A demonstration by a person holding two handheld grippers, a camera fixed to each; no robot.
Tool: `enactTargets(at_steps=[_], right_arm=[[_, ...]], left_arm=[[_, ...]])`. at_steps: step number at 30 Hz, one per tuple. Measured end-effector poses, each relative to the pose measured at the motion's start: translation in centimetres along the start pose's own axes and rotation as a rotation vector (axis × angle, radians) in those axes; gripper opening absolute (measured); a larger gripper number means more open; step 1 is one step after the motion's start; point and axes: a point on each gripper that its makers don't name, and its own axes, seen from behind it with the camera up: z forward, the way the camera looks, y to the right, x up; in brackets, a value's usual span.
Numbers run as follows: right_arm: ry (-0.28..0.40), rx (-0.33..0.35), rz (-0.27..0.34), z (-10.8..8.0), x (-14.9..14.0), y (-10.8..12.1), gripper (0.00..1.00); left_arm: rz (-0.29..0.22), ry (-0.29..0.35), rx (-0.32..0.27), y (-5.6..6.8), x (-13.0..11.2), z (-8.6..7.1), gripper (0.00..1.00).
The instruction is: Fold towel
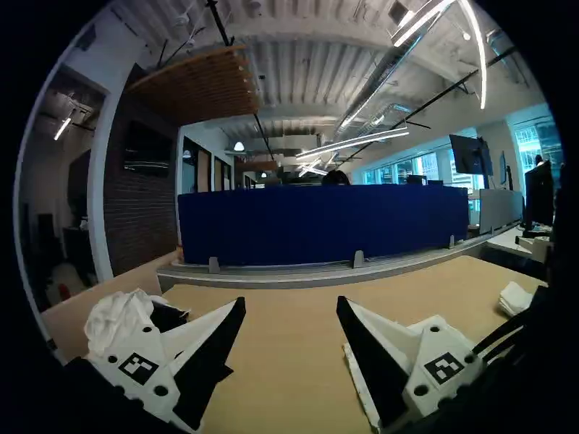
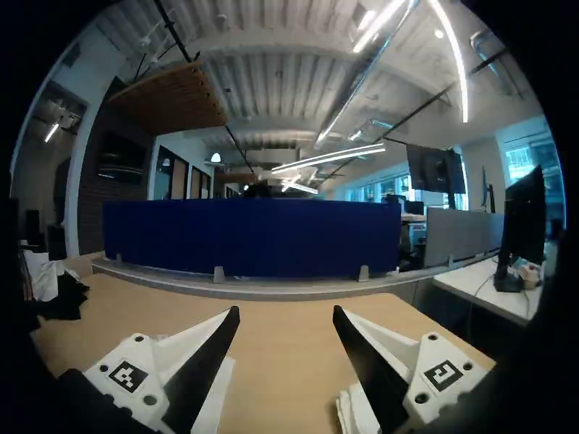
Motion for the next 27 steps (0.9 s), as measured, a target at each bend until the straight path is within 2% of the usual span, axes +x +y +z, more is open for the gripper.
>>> enactTargets(at_steps=[5, 11, 17, 23, 27], right_arm=[[-0.035, 0.045, -0.037, -0.1, 1.1, -0.8, 1.00], [-0.092, 0.130, -0.074, -0.5, 1.2, -2.8, 1.00], [-0.179, 0.249, -0.110, -1.3, 0.5, -5.4, 1.00], [-0.298, 0.360, -0.156, -2.8, -1.5, -7.5, 1.00], [-0.345, 0.403, -0.171, -3.6, -2.4, -8.3, 1.00]], left_arm=[[0.023, -0.038, -0.053, 1.2, 1.5, -0.1, 0.93], [0.048, -0.079, -0.096, 2.0, 2.3, -0.3, 0.93], [0.086, -0.145, -0.180, 4.0, 1.6, -0.6, 0.93], [0.121, -0.236, -0.311, 7.0, -0.3, -1.7, 0.93], [0.134, -0.272, -0.348, 7.8, -1.1, -2.2, 0.93]])
